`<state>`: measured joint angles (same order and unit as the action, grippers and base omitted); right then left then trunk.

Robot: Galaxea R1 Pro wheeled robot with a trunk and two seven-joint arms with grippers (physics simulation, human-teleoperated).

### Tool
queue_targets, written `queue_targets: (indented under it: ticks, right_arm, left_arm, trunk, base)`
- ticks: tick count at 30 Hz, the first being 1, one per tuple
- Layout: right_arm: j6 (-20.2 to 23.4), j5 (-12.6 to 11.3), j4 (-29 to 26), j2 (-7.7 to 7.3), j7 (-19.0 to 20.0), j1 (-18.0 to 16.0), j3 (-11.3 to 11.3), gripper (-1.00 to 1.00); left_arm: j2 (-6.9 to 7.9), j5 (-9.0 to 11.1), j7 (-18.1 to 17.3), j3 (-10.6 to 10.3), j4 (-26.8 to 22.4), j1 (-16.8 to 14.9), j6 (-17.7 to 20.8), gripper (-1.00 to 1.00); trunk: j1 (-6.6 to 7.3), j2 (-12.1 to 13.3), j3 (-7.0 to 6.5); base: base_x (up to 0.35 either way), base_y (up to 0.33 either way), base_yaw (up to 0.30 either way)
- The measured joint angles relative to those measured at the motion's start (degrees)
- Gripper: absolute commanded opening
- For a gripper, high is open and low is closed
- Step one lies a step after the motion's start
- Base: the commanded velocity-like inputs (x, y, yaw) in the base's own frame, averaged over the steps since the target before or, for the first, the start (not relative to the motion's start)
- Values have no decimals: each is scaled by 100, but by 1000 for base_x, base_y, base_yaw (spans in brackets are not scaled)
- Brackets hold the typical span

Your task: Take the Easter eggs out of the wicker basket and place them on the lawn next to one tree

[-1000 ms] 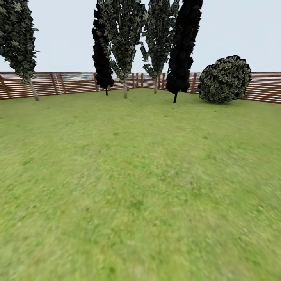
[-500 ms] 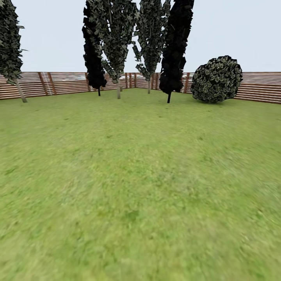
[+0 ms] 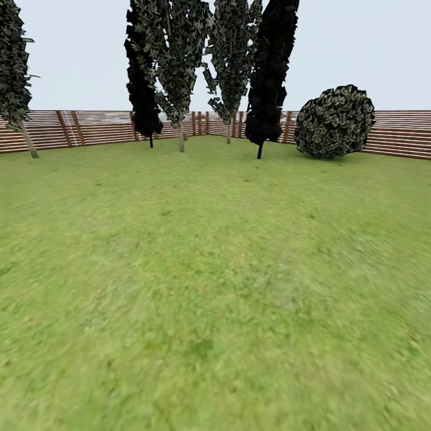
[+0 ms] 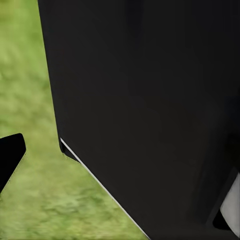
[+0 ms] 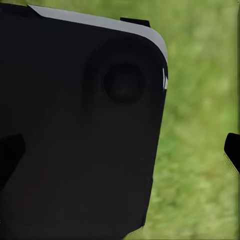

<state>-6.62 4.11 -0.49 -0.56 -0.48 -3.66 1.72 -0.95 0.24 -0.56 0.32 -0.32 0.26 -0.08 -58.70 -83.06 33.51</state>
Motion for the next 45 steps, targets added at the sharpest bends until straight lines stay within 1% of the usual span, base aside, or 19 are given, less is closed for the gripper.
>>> queue_targets:
  ticks: [45]
  right_arm:
    - [0,9,-7,4,0,0,-7,100]
  left_arm:
    - [2,0,0,0,0,0,0,100]
  trunk:
    - [0,0,0]
  base:
    - [325,0,0]
